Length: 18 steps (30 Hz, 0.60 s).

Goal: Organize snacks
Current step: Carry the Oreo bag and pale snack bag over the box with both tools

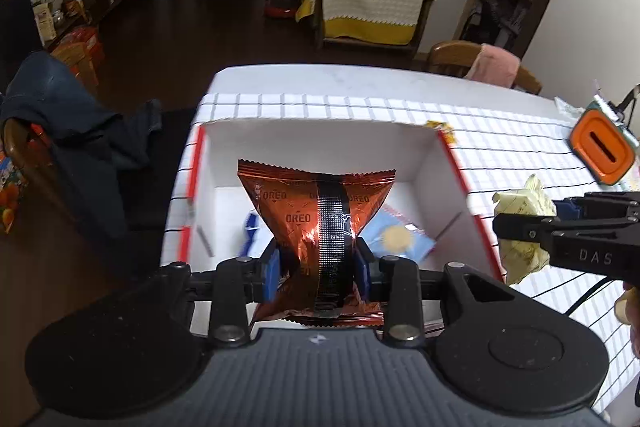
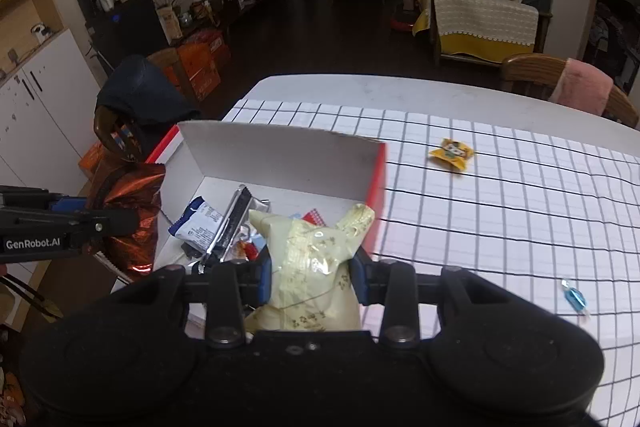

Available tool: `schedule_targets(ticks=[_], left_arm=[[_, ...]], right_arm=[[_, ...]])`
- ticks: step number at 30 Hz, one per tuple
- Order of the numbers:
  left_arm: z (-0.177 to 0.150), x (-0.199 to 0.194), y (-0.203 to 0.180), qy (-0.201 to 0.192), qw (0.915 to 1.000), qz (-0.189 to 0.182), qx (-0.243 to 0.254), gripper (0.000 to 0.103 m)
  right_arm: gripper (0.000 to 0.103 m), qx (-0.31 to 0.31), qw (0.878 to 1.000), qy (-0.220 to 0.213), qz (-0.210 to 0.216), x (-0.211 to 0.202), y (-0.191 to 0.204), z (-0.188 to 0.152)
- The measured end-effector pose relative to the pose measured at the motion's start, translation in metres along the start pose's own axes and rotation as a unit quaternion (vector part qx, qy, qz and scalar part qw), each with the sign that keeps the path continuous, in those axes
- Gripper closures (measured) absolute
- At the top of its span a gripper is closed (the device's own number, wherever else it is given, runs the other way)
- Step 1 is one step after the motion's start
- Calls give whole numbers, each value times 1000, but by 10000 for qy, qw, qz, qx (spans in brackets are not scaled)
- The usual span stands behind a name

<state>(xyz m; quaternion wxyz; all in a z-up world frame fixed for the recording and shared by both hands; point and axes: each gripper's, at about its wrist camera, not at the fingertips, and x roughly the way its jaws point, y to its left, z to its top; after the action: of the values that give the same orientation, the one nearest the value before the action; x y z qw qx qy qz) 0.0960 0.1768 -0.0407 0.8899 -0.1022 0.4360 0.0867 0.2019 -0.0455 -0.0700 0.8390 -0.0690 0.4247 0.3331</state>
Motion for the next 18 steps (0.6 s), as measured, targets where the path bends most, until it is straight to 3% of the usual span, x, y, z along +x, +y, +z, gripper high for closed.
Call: schedule_targets(ticks=[9,18], left_arm=[[-6,29,29,298,9988,350,160,68],[-7,54,21,522,9953,419,695,68]], right_arm=[[67,-215,9995,209,9,42,29,5],[67,-437,9977,523,32,76,54,-2]])
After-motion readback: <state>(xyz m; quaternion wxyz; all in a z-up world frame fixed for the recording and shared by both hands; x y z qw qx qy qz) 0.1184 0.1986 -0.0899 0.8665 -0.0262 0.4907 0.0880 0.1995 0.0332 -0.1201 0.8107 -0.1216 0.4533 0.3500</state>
